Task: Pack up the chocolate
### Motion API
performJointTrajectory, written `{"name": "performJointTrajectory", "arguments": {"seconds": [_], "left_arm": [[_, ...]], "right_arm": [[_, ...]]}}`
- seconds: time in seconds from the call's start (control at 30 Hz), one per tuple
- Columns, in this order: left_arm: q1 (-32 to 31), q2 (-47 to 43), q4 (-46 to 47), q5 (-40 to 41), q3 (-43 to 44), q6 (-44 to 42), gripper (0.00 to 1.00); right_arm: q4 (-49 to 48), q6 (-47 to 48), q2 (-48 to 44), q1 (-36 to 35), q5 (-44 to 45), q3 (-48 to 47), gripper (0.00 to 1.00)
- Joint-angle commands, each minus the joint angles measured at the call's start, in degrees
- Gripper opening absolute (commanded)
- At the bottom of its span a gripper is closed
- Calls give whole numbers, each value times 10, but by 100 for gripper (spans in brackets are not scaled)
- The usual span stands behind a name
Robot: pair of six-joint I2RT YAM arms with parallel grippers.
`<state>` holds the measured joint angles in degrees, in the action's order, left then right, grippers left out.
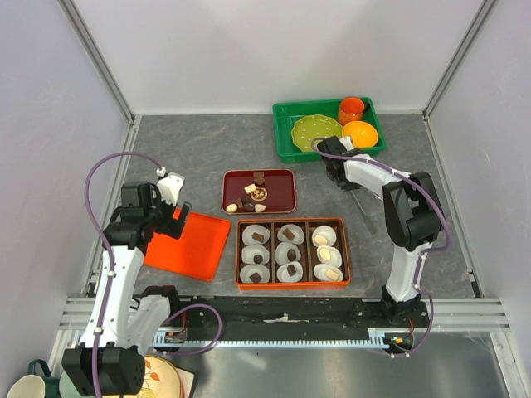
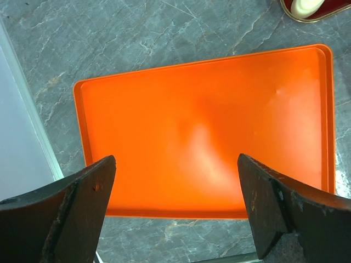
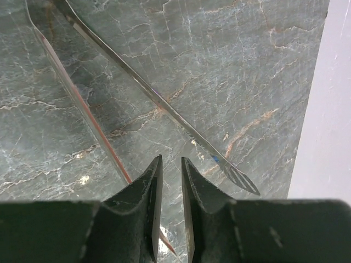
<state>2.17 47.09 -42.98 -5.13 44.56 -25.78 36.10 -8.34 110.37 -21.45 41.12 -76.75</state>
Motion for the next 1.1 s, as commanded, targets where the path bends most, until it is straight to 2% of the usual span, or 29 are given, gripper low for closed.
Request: {"name": "performJointTrajectory", "arguments": {"seconds": [0.0,0.1,0.13,0.17,0.23,0.33,0.37,0.67,0.8,1.07], "left_arm": [[1,9,4,-35,-8,-24,99],[-16,38,-7,-66,-4,-22,96],[-18,47,-5,-56,-7,-18,95],[-58,60,-4,-46,-9,-14,94],[-94,70,0,-20,-17,2,94],[-198,87,16,27,-37,33,94],[-209,103,17,28,-40,38,94],[-298,183,44,49,-46,66,90],[-348,233,40,49,-24,86,89],[-389,289,54,71,-18,86,87]], "right_arm": [[2,-19,-16,0,1,-15,28],[9,-41,-66,0,-28,-27,28],[7,-47,-99,0,-71,-30,28],[3,-52,-117,-2,-93,-28,28],[-7,-74,-167,-3,-157,-14,28],[-28,-95,-226,-4,-233,24,28],[-32,-98,-250,-4,-245,34,27],[-52,-107,-342,-7,-263,136,24],[-55,-106,-343,-6,-264,148,24],[-69,-103,-331,-7,-278,141,23]]}}
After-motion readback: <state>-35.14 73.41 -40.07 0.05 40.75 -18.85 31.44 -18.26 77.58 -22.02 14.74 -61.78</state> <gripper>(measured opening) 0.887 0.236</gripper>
